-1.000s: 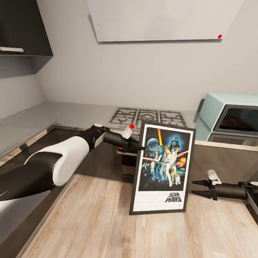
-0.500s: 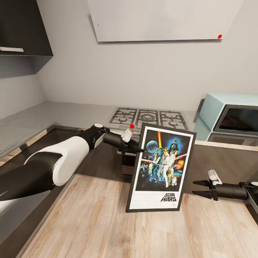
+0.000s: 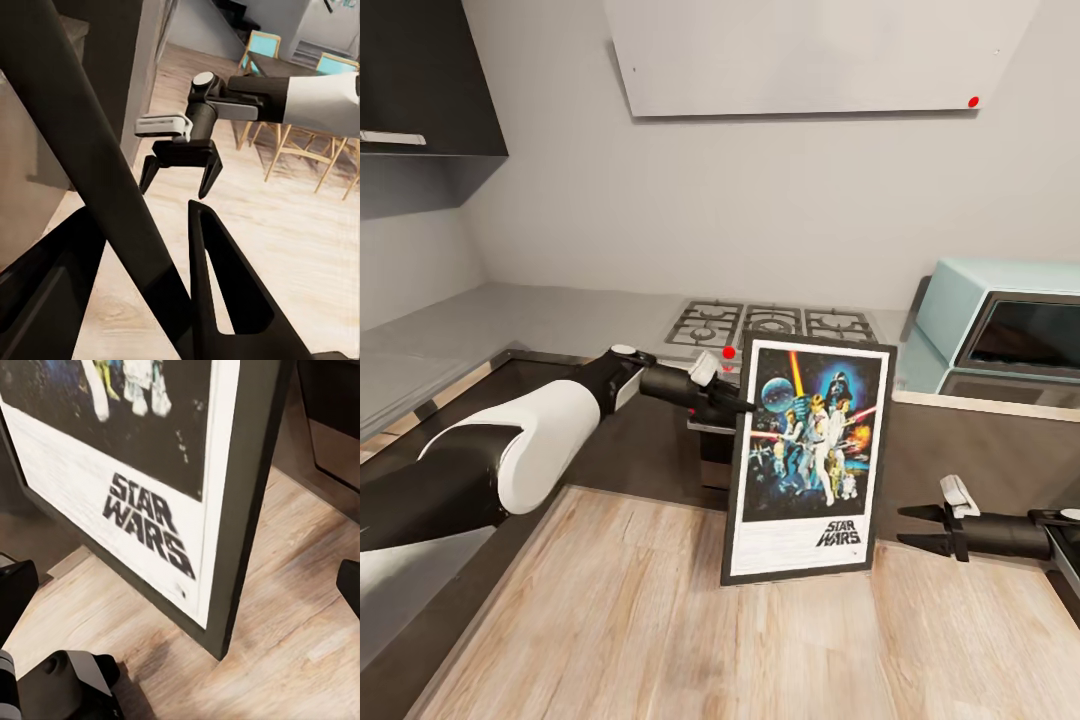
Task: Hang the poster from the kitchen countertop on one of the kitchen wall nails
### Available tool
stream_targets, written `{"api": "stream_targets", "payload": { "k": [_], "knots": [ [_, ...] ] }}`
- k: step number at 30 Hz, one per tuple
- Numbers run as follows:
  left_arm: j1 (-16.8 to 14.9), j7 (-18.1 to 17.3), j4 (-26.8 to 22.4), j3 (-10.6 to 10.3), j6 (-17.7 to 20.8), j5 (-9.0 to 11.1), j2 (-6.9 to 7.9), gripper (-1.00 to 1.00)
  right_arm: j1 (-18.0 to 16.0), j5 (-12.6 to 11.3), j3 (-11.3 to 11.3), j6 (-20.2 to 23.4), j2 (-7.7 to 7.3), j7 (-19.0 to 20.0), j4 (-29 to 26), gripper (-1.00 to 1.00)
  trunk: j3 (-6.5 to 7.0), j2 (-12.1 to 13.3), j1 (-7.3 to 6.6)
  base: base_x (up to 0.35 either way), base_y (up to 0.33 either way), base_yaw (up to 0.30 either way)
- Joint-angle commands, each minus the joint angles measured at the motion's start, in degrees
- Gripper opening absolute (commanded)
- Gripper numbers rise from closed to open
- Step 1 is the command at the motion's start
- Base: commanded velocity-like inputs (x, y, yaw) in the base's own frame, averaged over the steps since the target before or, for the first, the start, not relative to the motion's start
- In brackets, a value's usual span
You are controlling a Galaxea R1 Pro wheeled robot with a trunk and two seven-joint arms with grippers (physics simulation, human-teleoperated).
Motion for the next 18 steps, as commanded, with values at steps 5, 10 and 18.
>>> {"api": "stream_targets", "payload": {
  "k": [5, 10, 18],
  "knots": [
    [-0.03, -0.16, -0.03, 3.43, 1.16, -0.30, 0.82, -1.00, -0.03, 0.07, 0.04, 0.60, 0.05, 0.19, 0.01, 1.00, -0.06, -0.04, 0.00, 0.000, 0.000, 0.000],
    [-0.03, -0.16, -0.03, 5.25, 3.36, -0.28, 0.97, -1.00, -0.03, 0.06, 0.02, 0.40, 0.06, 0.14, 1.11, 1.00, -0.06, -0.04, 0.00, 0.000, 0.000, 0.000],
    [-0.03, -0.16, -0.03, 5.76, 7.17, -0.28, 0.95, -1.00, -0.03, 0.06, 0.01, 0.26, 0.07, 0.13, 1.46, 1.00, -0.06, -0.04, 0.00, 0.000, 0.000, 0.000]
  ]
}}
